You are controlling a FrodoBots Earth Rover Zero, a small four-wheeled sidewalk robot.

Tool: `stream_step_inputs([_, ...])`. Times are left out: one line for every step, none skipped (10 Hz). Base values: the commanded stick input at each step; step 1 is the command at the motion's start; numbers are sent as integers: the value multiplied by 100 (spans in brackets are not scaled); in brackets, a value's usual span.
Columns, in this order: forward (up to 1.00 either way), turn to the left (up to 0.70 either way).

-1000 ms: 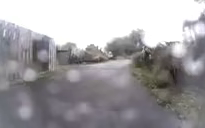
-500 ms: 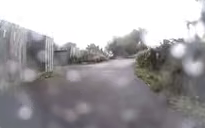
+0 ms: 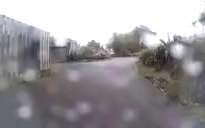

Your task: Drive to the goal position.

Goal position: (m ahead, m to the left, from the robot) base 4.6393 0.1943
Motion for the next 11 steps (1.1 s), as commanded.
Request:
stream_step_inputs([100, 0])
stream_step_inputs([100, 0])
stream_step_inputs([100, 0])
stream_step_inputs([100, 0])
stream_step_inputs([100, 0])
stream_step_inputs([100, 0])
stream_step_inputs([100, 0])
stream_step_inputs([100, 0])
stream_step_inputs([100, 0])
stream_step_inputs([100, 0])
stream_step_inputs([100, 0])
